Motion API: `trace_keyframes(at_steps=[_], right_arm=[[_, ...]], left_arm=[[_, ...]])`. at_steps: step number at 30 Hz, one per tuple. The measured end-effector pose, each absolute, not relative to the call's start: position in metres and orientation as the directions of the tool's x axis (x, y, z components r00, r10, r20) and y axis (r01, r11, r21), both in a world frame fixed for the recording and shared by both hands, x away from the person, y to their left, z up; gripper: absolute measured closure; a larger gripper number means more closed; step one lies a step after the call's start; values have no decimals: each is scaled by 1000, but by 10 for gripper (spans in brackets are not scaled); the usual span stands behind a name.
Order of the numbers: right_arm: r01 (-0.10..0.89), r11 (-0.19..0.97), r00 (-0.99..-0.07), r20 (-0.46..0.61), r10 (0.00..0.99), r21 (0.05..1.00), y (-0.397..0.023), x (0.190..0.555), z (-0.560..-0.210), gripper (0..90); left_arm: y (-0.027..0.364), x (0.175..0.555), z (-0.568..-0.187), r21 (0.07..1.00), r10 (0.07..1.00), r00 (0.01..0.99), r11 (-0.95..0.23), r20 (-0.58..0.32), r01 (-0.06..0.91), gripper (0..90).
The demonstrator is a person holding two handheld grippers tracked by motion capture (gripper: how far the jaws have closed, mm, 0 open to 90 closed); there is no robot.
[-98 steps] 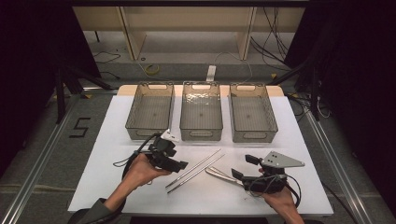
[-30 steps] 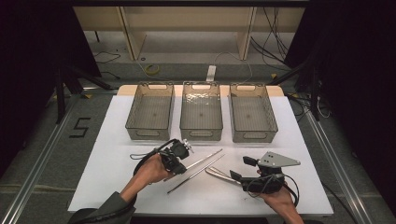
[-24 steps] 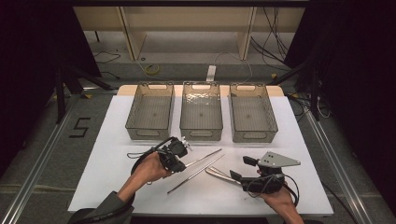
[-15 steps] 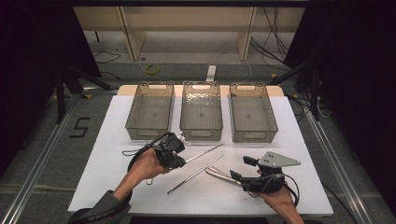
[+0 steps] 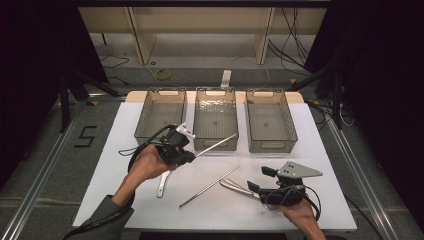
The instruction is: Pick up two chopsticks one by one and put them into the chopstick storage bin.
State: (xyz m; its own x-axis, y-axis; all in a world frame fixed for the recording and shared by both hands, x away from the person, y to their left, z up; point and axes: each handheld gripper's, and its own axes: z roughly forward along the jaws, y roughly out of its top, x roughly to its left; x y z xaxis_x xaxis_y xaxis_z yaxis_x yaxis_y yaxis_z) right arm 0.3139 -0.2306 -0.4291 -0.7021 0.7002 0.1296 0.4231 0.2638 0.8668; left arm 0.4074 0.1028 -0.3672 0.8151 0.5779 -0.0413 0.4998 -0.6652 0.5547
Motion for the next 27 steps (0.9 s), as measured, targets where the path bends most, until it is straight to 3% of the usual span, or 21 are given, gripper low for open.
trace_keyframes(at_steps=[15, 27], right_arm=[[421, 258, -701, 131, 701, 869, -232, 315, -429, 275], [422, 262, -703, 130, 699, 868, -232, 315, -429, 275]], left_arm=[[143, 456, -346, 623, 729, 682, -511, -51, 592, 845], [167, 481, -347, 627, 782, 619, -451, -64, 635, 845]])
